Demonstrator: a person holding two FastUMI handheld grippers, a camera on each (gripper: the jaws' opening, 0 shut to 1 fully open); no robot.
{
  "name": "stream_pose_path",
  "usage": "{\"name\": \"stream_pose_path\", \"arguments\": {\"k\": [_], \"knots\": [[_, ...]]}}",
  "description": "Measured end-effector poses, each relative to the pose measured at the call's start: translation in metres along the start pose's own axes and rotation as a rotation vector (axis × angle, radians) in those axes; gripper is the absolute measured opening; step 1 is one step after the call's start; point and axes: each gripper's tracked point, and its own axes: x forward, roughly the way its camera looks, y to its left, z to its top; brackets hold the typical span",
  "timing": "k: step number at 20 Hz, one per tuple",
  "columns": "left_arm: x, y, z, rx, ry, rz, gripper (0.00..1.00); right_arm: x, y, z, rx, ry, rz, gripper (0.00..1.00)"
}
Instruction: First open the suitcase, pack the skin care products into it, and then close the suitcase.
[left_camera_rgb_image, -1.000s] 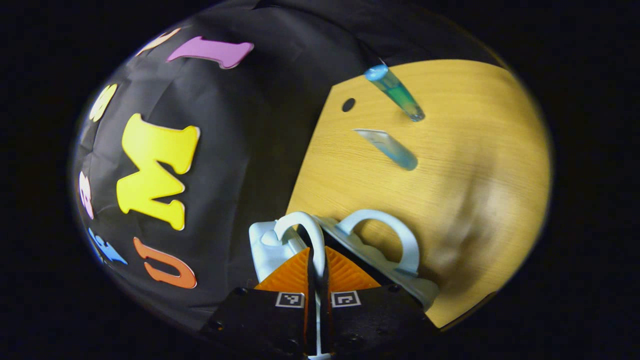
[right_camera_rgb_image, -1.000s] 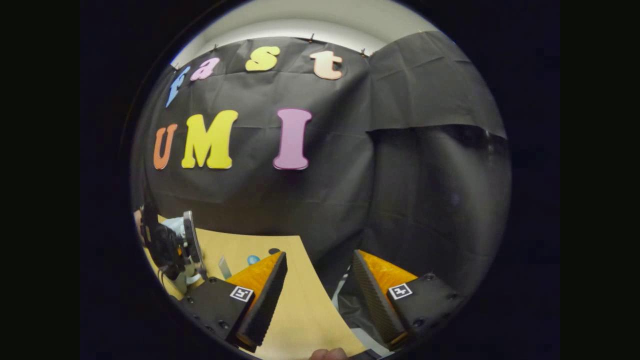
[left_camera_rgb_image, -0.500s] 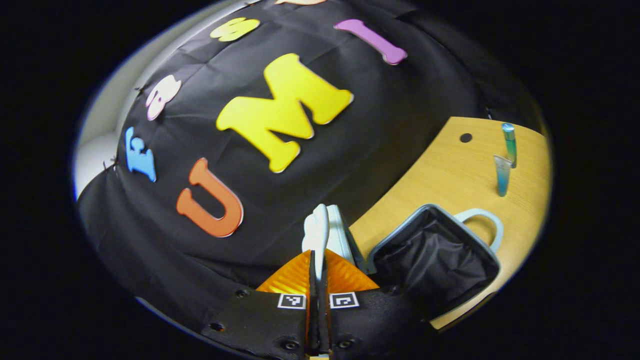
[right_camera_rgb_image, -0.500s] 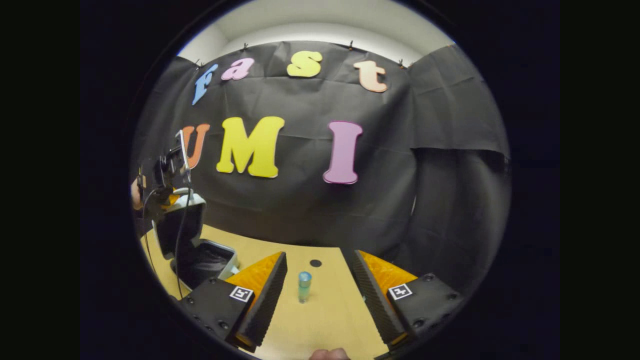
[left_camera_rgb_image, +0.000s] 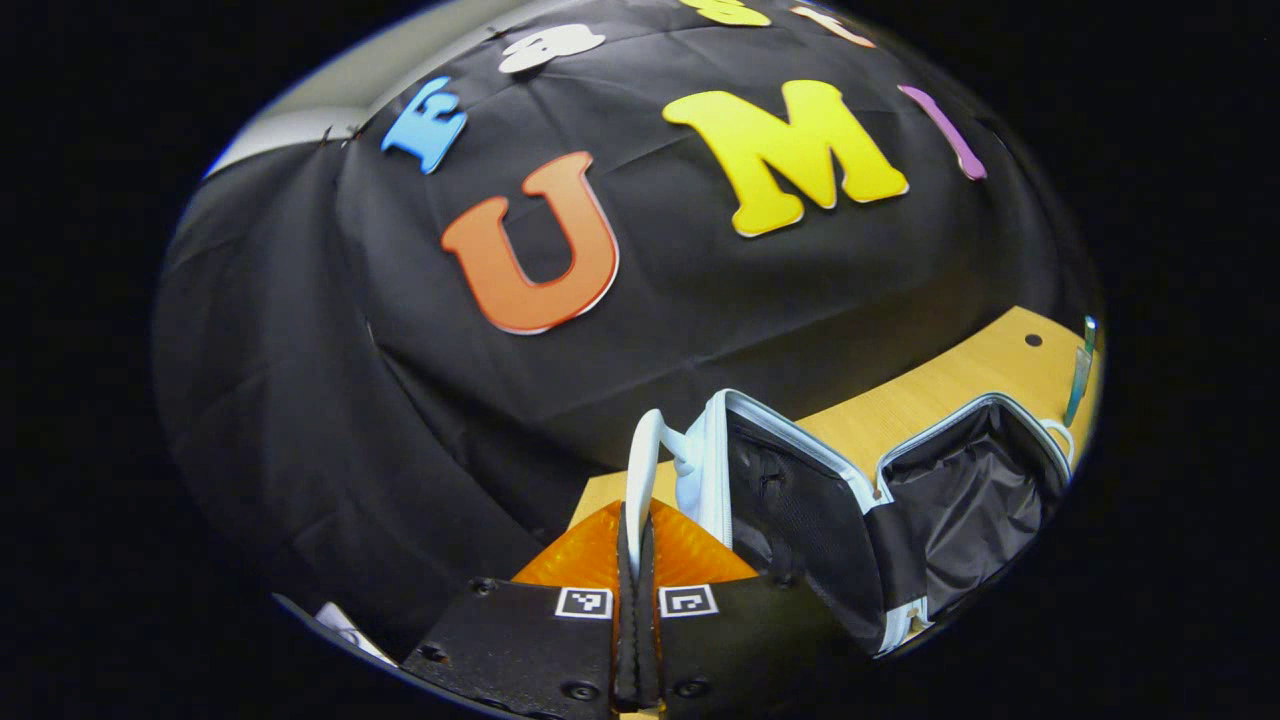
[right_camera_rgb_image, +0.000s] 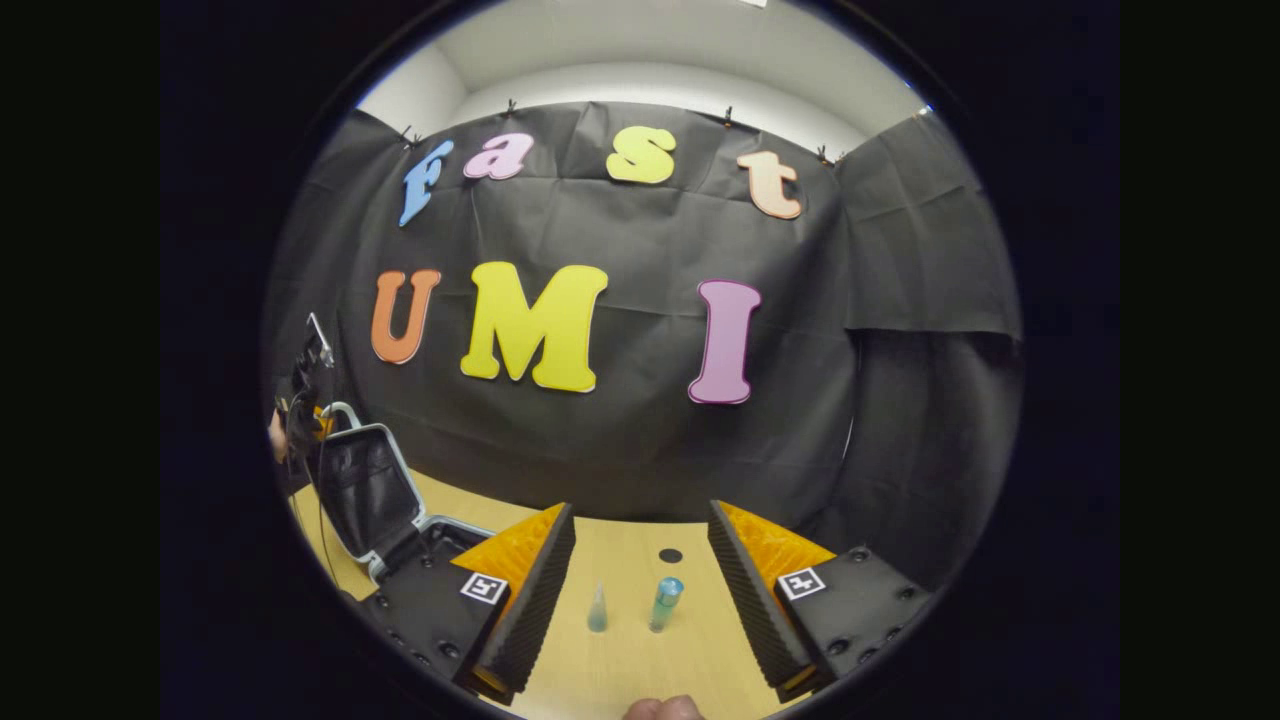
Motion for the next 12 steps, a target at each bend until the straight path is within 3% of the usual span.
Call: {"name": "stream_pose_path", "arguments": {"k": [3,12], "knots": [[0.024,0.005,-0.056,-0.112,0.116,-0.004,0.03,-0.002,0.009,-0.004,0.008,0.021,-0.005,0.79],[0.056,-0.011,-0.167,-0.376,0.28,-0.031,0.11,0.011,0.012,-0.004,-0.004,0.051,-0.025,0.79]]}}
